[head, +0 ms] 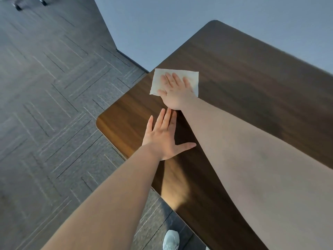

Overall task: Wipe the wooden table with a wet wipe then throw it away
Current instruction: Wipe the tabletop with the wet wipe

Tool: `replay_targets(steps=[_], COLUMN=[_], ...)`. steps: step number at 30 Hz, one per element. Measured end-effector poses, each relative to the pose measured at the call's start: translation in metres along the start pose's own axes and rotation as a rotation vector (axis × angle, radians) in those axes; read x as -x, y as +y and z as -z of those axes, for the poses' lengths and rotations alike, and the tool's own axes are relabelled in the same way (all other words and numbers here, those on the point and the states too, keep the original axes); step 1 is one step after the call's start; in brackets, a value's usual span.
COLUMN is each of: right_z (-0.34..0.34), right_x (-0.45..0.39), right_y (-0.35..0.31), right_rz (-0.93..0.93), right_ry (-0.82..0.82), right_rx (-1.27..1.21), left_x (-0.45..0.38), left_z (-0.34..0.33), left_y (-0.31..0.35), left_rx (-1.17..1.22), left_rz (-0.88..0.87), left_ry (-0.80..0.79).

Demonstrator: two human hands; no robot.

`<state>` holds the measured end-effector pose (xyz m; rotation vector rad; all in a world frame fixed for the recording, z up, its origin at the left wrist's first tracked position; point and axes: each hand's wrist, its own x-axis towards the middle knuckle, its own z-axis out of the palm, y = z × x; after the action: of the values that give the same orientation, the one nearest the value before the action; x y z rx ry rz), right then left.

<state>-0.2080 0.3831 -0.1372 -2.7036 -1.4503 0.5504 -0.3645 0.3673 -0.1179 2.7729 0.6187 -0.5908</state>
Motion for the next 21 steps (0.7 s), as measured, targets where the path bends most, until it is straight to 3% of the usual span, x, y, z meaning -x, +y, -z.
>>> replay_targets(steps=[7, 12, 15, 21], right_z=[-0.003, -0.01, -0.017, -0.036], right_x=[0.028, 0.084, 0.138, 0.262], right_y=[0.008, 0.039, 0.077, 0.16], right_rz=[-0.018, -0.129, -0.238, -0.524], right_ry=[-0.022, -0.033, -0.026, 0.015], right_rx=[-0.056, -0.171, -0.213, -0.273], left_x=[-0.002, -0.001, 0.001, 0.02], left_z=[-0.002, -0.001, 0.005, 0.006], left_y=[0.003, 0.004, 0.009, 0.077], left_rx=[-0.028, -0.059, -0.196, -0.378], left_rz=[0.011, 0.017, 0.025, -0.212], left_ry=[0.027, -0.006, -0.063, -0.03])
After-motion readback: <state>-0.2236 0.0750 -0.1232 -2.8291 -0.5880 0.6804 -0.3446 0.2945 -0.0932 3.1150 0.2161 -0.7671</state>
